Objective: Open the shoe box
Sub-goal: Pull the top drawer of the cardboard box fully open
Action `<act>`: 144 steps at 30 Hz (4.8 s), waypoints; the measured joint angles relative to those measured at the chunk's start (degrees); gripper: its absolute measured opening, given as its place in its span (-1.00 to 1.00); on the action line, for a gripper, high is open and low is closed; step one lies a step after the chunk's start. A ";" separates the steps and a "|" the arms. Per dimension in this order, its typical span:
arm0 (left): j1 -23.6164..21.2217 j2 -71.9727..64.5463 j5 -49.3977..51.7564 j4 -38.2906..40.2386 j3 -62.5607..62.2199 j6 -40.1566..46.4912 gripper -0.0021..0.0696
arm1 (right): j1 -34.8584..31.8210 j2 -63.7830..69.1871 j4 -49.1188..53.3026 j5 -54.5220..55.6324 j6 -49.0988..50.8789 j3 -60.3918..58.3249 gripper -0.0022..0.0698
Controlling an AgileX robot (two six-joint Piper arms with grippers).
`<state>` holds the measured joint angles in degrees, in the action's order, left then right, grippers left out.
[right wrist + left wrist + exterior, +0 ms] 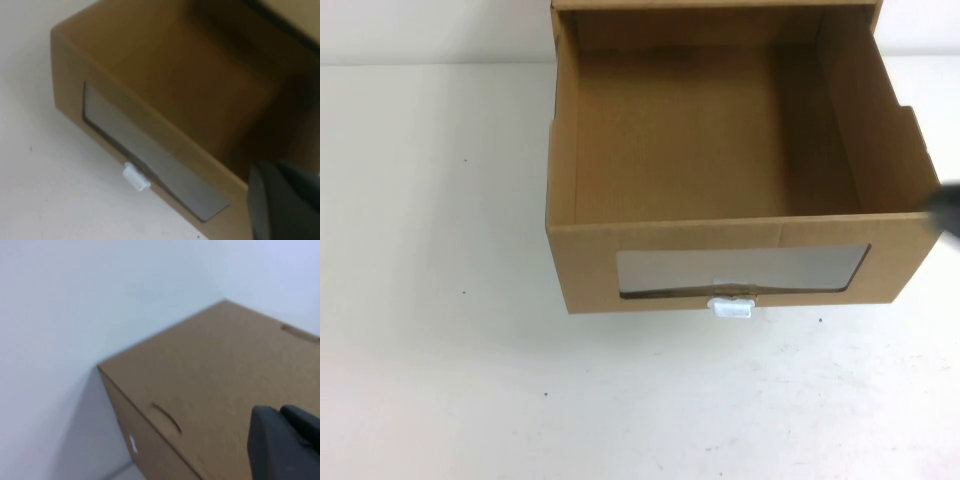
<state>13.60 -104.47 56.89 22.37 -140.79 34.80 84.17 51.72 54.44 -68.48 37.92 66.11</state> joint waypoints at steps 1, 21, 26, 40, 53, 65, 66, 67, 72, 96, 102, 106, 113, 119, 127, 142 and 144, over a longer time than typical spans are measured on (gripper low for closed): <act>0.00 1.60 0.48 -0.47 2.10 -0.57 -0.94 | 0.00 -1.32 0.00 0.10 0.00 0.00 -0.99; 5.86 59.87 -28.31 -14.08 85.91 -19.38 -0.94 | 0.00 -8.52 3.04 2.18 0.29 -6.92 -0.99; 5.86 68.27 -29.66 -15.90 95.93 -23.24 -0.94 | 0.00 -8.52 3.29 3.11 2.19 -10.32 -0.99; 5.86 76.42 -21.10 -15.41 104.40 -26.12 -0.94 | 0.00 -14.76 -0.06 8.29 3.46 -16.25 -0.99; 5.86 76.42 -17.08 -15.41 104.40 -26.24 -0.94 | 0.00 -18.50 -8.35 16.99 -4.34 -19.90 -0.99; 5.86 76.42 -17.08 -15.41 104.40 -26.24 -0.95 | 0.00 -17.56 -27.04 19.77 -11.16 -20.03 -0.99; 5.86 76.42 -17.04 -15.41 104.40 -26.24 -0.95 | 0.00 -17.19 -30.65 20.82 -11.43 -20.34 -0.99; 5.86 76.42 -17.04 -15.41 104.40 -26.24 -0.95 | 0.00 -16.65 -33.36 21.72 -11.51 -20.63 -0.99; 5.86 76.42 -16.83 -15.52 104.40 -26.24 -0.95 | 0.00 -14.78 -40.61 28.22 -11.65 -24.49 -0.99; 5.86 76.42 -15.78 -16.44 104.40 -26.37 -0.95 | -62.20 -38.71 -38.56 53.05 -9.68 -51.51 -0.99; 5.86 76.42 -15.78 -16.44 104.40 -26.37 -0.95 | -81.22 -50.55 -38.56 53.05 -9.68 -56.68 -0.99; 5.86 76.42 -15.78 -16.44 104.40 -26.37 -0.95 | -89.11 -52.19 -39.54 53.41 -9.74 -58.45 -0.99; 5.86 76.42 -15.78 -16.44 104.40 -26.37 -0.95 | -90.25 -52.52 -41.51 56.59 -12.01 -60.88 -0.99; 5.86 76.42 -15.65 -16.44 104.40 -26.37 -0.95 | -89.58 -52.52 -64.19 59.72 -40.59 -67.40 -0.99; 5.86 76.42 -15.30 -16.44 104.40 -26.37 -0.95 | -87.22 -52.52 -58.67 49.60 -36.42 -67.75 -0.99; 5.86 76.42 -15.30 -16.44 104.40 -26.37 -0.95 | -86.25 -52.52 -58.19 48.44 -36.87 -67.86 -0.99; 5.86 76.42 -15.30 -16.44 104.40 -26.37 -0.95 | -86.25 -52.52 -58.19 48.44 -36.87 -67.86 -0.99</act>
<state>19.46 -28.05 41.58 5.93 -36.39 8.43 -2.08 -0.81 -3.75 -20.04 1.05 -1.76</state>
